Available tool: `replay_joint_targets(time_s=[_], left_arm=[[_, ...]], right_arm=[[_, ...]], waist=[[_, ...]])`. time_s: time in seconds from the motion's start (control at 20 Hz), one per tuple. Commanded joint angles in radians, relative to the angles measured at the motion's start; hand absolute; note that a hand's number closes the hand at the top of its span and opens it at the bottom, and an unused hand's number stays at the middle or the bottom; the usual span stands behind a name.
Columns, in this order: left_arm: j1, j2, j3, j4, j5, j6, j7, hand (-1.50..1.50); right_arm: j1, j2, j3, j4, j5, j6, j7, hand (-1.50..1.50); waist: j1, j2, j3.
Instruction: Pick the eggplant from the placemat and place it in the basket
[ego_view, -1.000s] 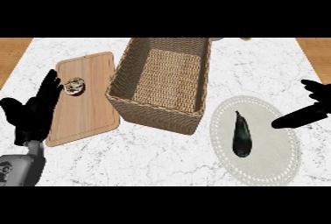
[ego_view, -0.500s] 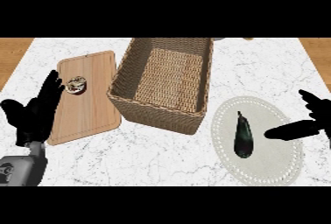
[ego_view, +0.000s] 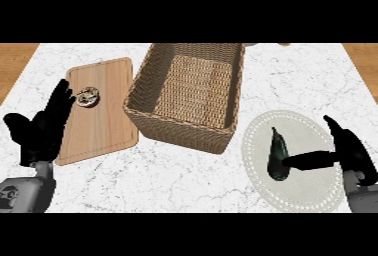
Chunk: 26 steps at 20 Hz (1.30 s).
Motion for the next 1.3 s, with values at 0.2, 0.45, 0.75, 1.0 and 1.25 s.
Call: replay_joint_targets(time_s=[0.2, 0.45, 0.75, 1.0, 1.25], left_arm=[[-0.044, -0.028, 0.022, -0.01, -0.036, -0.003, 0.054, 0.0], [0.009, -0.052, 0.029, -0.04, -0.046, -0.022, 0.033, 0.0], [0.038, -0.045, 0.045, -0.099, -0.057, -0.056, 0.069, 0.0], [-0.003, -0.043, 0.097, -0.005, -0.048, -0.092, 0.018, 0.0], [-0.037, -0.065, 0.08, -0.023, -0.096, -0.053, 0.045, 0.0]], right_arm=[[0.027, 0.112, -0.004, -0.001, 0.148, -0.015, 0.048, -1.5], [0.078, 0.168, 0.008, -0.125, 0.223, -0.01, 0.106, -1.5], [0.091, 0.208, -0.066, 0.053, 0.21, 0.0, -0.083, -1.5], [0.034, 0.258, -0.062, 0.087, 0.274, 0.031, -0.014, -1.5], [-0.004, 0.269, -0.065, 0.086, 0.305, 0.076, 0.047, -1.5]], waist=[[0.001, 0.0, 0.0], [0.0, -0.001, 0.0], [0.004, -0.001, 0.0], [0.001, 0.0, 0.0], [0.001, 0.0, 0.0]])
